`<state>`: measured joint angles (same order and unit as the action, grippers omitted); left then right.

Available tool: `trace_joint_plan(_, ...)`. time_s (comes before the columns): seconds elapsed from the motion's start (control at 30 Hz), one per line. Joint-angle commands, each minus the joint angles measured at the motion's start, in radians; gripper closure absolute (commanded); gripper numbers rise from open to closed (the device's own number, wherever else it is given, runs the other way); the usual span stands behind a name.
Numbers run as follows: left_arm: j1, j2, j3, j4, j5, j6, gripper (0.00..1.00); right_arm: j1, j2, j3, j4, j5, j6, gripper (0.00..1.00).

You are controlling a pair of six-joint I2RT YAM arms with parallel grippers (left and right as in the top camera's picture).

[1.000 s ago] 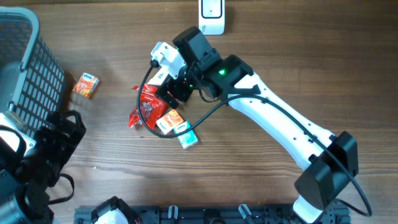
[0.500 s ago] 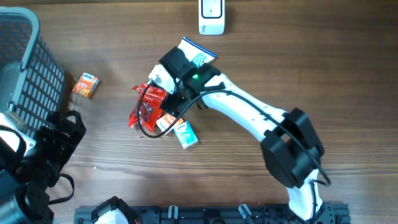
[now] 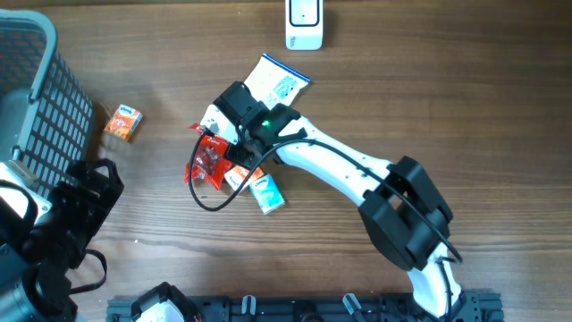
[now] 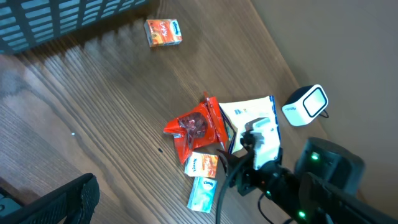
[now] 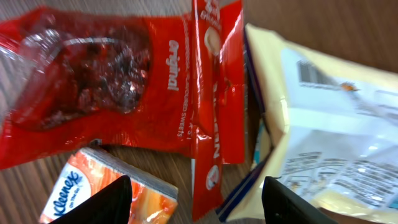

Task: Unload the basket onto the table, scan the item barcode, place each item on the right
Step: 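Lower the right gripper onto the red Nescafe stick in the pile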

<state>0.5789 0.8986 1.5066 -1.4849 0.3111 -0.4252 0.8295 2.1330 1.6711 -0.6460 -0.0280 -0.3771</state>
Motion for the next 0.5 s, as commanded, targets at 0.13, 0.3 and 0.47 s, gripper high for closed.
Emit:
trace_joint_plan(0.13, 0.007, 0.000, 0.006, 0.003, -0.006, -0.009, 0.00, -0.002, 0.065, 0.003, 0.040, 0.034, -0.004, 0.32)
trace_joint_plan(0.3, 0.007, 0.000, 0.006, 0.003, -0.006, -0.009, 0.00, -0.002, 0.081, 0.003, 0.069, 0.089, -0.016, 0.32)
trace_joint_plan(0.47, 0.007, 0.000, 0.006, 0.003, -0.006, -0.009, 0.00, -0.002, 0.102, 0.002, 0.069, 0.088, -0.014, 0.32)
